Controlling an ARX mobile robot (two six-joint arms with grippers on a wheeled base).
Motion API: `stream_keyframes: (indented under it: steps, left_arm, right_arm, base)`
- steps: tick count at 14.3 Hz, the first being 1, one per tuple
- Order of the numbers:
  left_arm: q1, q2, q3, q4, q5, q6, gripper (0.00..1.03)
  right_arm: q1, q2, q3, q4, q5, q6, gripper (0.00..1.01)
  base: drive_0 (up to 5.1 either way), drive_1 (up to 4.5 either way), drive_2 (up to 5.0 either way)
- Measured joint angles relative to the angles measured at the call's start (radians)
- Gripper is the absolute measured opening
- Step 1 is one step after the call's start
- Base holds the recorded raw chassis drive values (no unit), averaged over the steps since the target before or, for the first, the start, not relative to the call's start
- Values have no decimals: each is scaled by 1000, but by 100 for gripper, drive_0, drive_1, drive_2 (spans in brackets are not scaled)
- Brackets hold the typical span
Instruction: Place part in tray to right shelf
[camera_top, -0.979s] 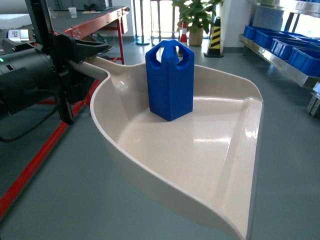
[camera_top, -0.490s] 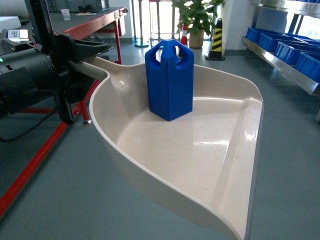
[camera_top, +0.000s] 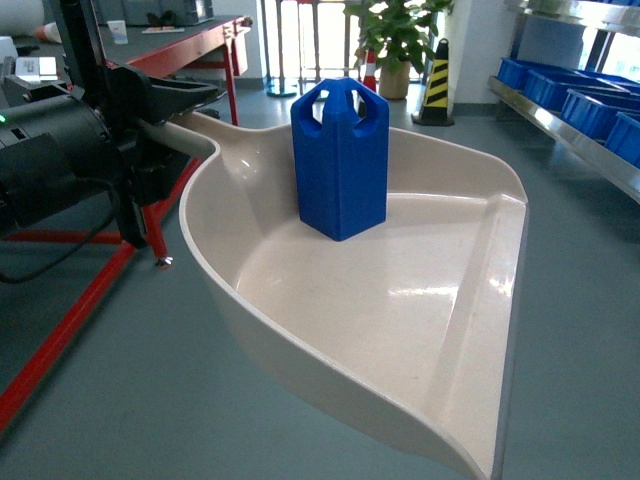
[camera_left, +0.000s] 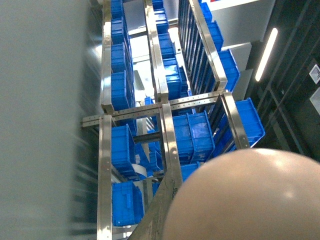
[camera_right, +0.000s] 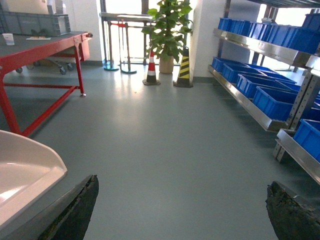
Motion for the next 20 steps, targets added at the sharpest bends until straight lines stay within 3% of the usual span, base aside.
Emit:
stream_keyframes:
  steps: [20]
  left_arm:
    - [-1,0,-1,-1,0,0,12]
  right_arm:
    - [0,0,0,-3,0,0,98]
  base:
    - [1,420,-418]
